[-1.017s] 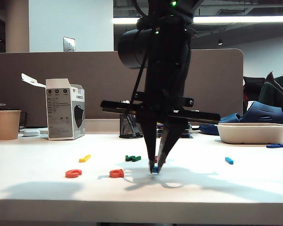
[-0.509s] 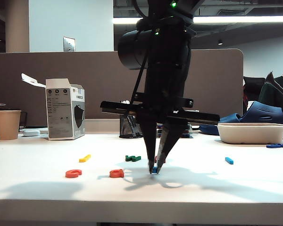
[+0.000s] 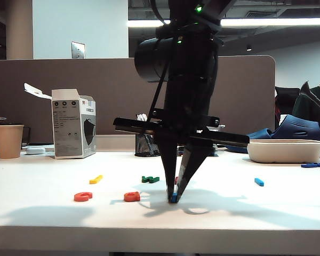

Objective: Select the appropriate letters from the row of letter magnets placed on the table to arrange into the word "car".

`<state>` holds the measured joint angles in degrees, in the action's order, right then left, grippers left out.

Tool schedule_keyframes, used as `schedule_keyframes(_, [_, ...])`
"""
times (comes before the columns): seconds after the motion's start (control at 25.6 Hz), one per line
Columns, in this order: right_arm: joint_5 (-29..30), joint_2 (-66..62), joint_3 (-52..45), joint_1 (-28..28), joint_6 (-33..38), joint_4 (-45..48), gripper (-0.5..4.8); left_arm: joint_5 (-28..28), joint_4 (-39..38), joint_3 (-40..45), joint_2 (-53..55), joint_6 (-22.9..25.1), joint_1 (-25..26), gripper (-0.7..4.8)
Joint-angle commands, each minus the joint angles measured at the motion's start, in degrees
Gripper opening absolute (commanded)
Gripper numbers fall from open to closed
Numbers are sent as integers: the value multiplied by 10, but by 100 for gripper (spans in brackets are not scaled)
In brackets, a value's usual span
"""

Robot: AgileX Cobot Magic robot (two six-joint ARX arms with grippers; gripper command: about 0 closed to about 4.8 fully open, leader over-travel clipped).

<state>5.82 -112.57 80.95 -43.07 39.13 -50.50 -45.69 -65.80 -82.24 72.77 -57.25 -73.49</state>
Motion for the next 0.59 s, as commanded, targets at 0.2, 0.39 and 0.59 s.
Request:
schedule_keyframes(0.2, [6, -3, -17, -1, -2, -1, 12, -6, -1, -1, -1, 2, 0, -5])
schedule_keyframes(0.39, [7, -3, -17, -1, -2, -2, 55, -6, -1, -1, -1, 2, 0, -5])
schedule_keyframes(0.59, [7, -3, -17, -1, -2, -3, 55, -6, -1, -1, -1, 2, 0, -5])
